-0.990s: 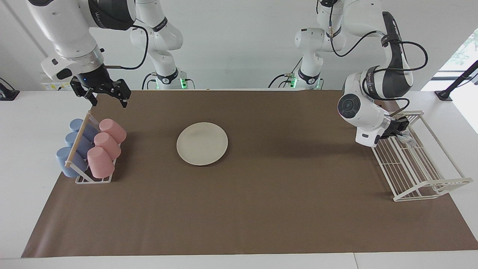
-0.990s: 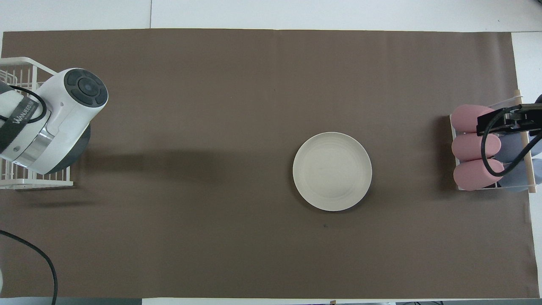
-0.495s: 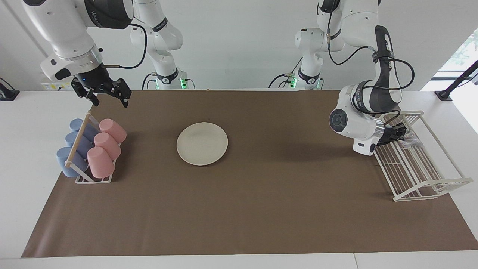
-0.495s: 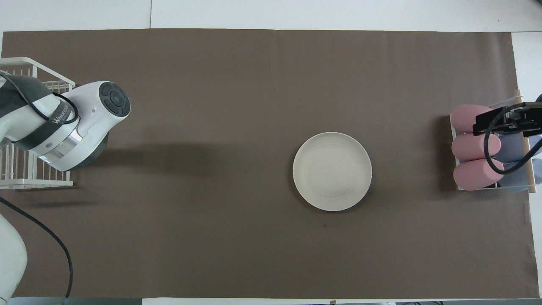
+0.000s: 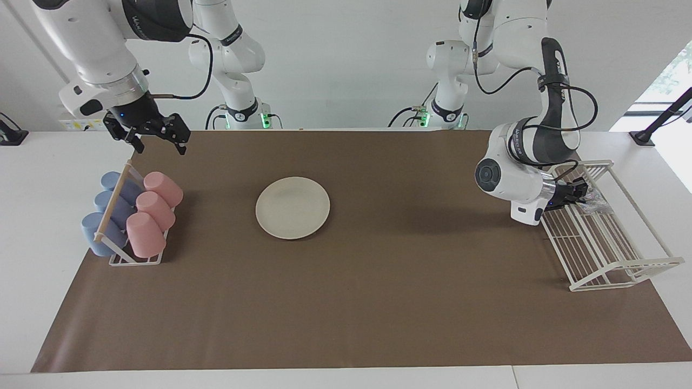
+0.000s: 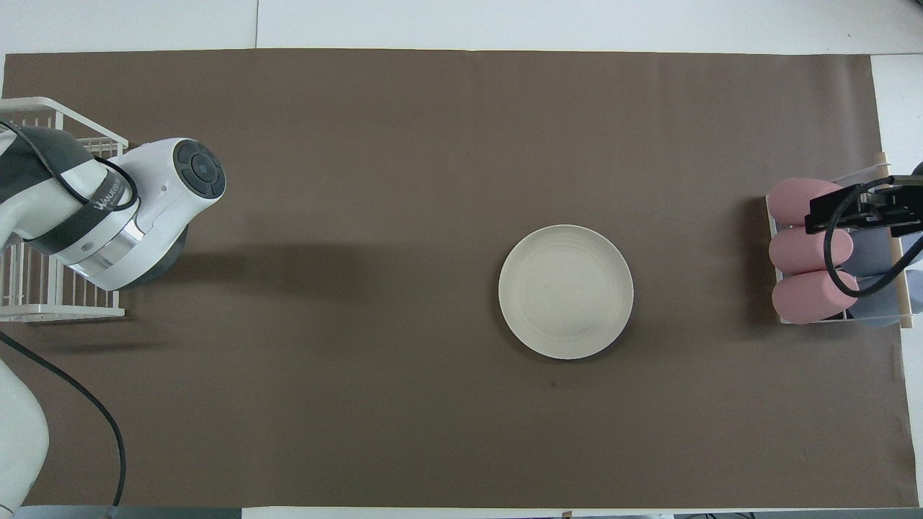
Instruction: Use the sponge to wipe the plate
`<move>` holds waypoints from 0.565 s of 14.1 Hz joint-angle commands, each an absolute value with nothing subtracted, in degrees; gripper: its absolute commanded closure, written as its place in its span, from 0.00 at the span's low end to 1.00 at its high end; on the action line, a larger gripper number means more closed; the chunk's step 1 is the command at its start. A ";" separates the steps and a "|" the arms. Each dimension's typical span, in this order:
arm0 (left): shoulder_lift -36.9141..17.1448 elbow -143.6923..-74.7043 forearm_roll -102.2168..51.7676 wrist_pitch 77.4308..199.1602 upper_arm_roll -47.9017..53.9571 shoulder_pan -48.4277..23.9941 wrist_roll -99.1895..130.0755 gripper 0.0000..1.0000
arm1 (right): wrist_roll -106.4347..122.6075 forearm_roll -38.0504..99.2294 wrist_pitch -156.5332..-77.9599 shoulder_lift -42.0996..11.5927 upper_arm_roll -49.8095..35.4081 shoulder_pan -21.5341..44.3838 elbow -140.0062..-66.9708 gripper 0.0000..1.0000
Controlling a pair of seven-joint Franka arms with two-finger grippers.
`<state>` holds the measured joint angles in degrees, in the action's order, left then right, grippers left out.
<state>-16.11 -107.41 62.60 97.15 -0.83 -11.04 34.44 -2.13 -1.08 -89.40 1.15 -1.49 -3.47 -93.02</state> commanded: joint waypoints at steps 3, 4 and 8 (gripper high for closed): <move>-16.52 -106.79 62.05 96.42 -1.05 -12.13 35.16 1.00 | -3.16 0.00 -88.59 1.67 -1.85 -4.13 -93.25 0.00; -16.61 -106.79 62.05 96.68 -1.05 -12.13 35.16 1.00 | -3.16 -0.09 -88.51 1.67 -1.85 -4.13 -93.25 0.00; -16.44 -106.87 62.05 97.03 -1.05 -12.04 35.16 0.00 | -3.16 -0.09 -88.24 1.84 -1.93 -4.13 -93.25 0.00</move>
